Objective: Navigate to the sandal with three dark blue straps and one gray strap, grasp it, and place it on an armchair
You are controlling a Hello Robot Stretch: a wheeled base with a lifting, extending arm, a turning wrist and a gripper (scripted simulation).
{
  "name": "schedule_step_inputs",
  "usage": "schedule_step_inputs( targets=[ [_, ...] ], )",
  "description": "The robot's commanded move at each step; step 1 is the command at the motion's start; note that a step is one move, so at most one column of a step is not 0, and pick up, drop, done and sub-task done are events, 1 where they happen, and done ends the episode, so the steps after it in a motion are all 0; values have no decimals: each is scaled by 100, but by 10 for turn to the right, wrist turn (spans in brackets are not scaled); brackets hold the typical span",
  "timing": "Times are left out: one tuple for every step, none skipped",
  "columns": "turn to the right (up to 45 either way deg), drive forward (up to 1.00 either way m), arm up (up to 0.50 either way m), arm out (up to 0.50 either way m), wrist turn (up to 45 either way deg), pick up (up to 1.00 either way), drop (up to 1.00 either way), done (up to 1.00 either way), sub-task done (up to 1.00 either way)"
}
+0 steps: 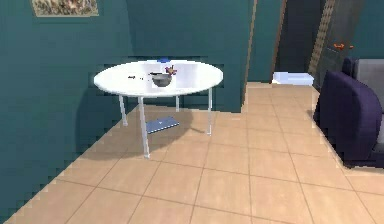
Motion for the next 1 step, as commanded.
schedule_step_inputs(
  targets=[
    [0,0,0,0,0,0,0,100,0]
  ],
)
